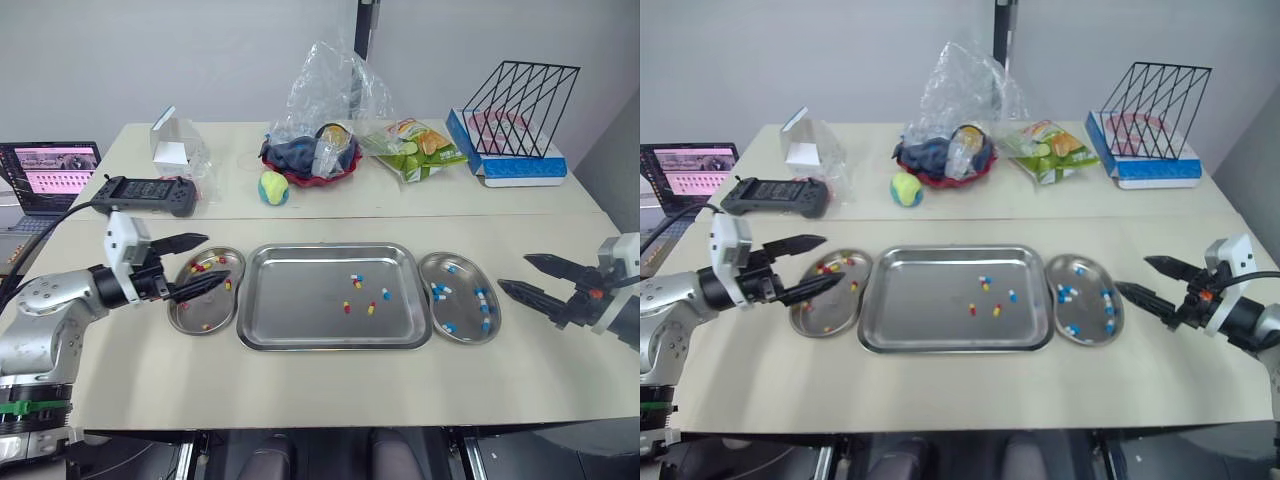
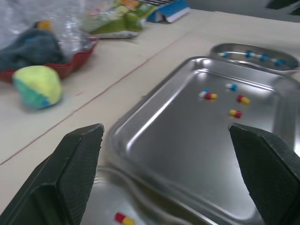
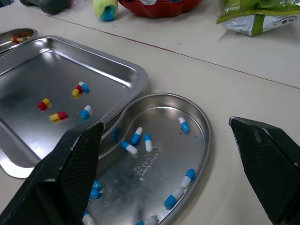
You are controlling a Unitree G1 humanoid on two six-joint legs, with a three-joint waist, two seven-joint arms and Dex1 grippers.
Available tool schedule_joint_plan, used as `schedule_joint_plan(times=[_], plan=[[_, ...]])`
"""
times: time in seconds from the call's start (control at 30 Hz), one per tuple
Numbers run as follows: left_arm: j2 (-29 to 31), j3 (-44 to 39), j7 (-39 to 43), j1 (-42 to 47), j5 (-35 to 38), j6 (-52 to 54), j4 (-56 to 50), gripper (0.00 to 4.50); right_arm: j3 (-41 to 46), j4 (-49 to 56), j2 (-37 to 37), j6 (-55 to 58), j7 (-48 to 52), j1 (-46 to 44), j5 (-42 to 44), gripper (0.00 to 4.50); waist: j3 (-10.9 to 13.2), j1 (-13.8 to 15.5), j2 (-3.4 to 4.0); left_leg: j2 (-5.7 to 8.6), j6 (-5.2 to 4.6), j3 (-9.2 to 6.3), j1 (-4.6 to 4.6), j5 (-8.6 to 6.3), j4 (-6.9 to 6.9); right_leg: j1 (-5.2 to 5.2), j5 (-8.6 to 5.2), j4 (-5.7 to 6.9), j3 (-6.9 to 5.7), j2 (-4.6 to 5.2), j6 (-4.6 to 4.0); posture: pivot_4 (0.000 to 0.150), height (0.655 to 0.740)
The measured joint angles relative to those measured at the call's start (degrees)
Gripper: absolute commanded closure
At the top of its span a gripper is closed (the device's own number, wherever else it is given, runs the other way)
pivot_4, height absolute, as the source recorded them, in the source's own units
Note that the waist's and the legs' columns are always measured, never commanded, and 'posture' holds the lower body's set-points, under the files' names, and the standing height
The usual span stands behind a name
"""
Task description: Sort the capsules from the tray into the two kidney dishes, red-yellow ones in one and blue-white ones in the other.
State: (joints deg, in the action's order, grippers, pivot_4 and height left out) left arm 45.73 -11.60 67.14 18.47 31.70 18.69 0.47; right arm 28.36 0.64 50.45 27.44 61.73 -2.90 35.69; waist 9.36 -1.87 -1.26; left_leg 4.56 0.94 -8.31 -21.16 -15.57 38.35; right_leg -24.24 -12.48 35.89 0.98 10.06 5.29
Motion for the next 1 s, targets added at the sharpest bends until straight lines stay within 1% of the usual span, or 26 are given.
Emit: schedule_joint_plan(times=[0.17,0.3,0.43,0.5,0.57,0.63,0.77,0.93,1.0], plan=[[-1.10,10.88,3.73,8.08,-2.54,3.57,-1.13,0.00,3.07,9.56,0.00,5.13,-0.88,5.28,4.29,0.01,0.00,0.90,0.00,0.02,-0.03,0.01,-0.01,-0.02,0.13,0.08,0.01,0.01,0.00,0.00,0.02,0.150,0.7400],[-4.64,16.51,6.28,13.53,-4.62,3.57,0.64,0.00,6.44,17.06,-0.06,9.16,-2.33,9.73,8.52,0.01,0.01,1.22,-0.01,0.03,-0.15,0.01,-0.05,-0.09,0.34,0.13,0.01,0.02,-0.03,0.00,0.02,0.150,0.7400],[-8.12,21.71,10.54,18.07,-6.20,2.66,4.22,0.00,8.44,22.93,-0.60,11.19,-4.81,12.72,10.81,0.01,0.02,1.29,-0.03,0.04,-0.20,0.01,-0.05,-0.12,0.45,0.20,0.02,0.02,-0.03,0.00,0.06,0.150,0.7400],[-10.36,24.40,12.32,20.91,-8.64,0.82,8.06,0.00,9.48,25.08,-0.90,12.10,-6.28,14.65,11.26,0.01,0.02,1.51,-0.04,0.06,-0.21,0.01,-0.05,-0.12,0.47,0.23,0.02,0.02,-0.04,0.00,0.07,0.150,0.7400],[-13.61,27.30,14.54,24.44,-11.92,-3.46,13.80,0.00,10.55,27.60,-2.15,12.54,-7.77,16.96,11.98,0.01,0.03,1.80,-0.06,0.06,-0.23,0.03,-0.06,-0.13,0.52,0.28,0.04,-0.02,-0.06,0.00,0.10,0.150,0.7400],[-15.65,29.02,15.95,26.25,-14.21,-7.01,17.94,0.00,11.09,29.03,-2.64,13.16,-8.71,18.03,12.77,0.01,0.04,1.73,-0.07,0.06,-0.27,0.05,-0.06,-0.15,0.53,0.28,0.04,-0.04,-0.05,0.00,0.11,0.150,0.7400],[-19.95,30.54,16.92,29.72,-18.22,-13.01,26.80,0.00,13.03,30.62,-3.17,13.69,-10.24,19.94,13.23,0.01,0.05,1.54,-0.08,0.06,-0.30,0.05,-0.06,-0.17,0.53,0.29,0.04,-0.02,-0.06,0.00,0.12,0.150,0.7400],[-29.15,31.69,16.77,35.69,-22.75,-21.70,40.99,0.00,15.08,34.68,-5.36,13.71,-12.42,23.17,15.08,0.01,0.07,2.20,-0.13,0.13,-0.33,0.05,-0.11,-0.19,0.64,0.37,0.09,-0.11,-0.05,0.02,0.22,0.150,0.7400],[-31.79,31.77,16.69,37.44,-24.16,-25.05,45.55,0.00,15.47,35.47,-5.47,13.72,-13.38,23.96,15.17,0.01,0.09,2.33,-0.16,0.12,-0.34,0.05,-0.12,-0.19,0.64,0.38,0.10,-0.12,-0.06,0.02,0.24,0.150,0.7400]])
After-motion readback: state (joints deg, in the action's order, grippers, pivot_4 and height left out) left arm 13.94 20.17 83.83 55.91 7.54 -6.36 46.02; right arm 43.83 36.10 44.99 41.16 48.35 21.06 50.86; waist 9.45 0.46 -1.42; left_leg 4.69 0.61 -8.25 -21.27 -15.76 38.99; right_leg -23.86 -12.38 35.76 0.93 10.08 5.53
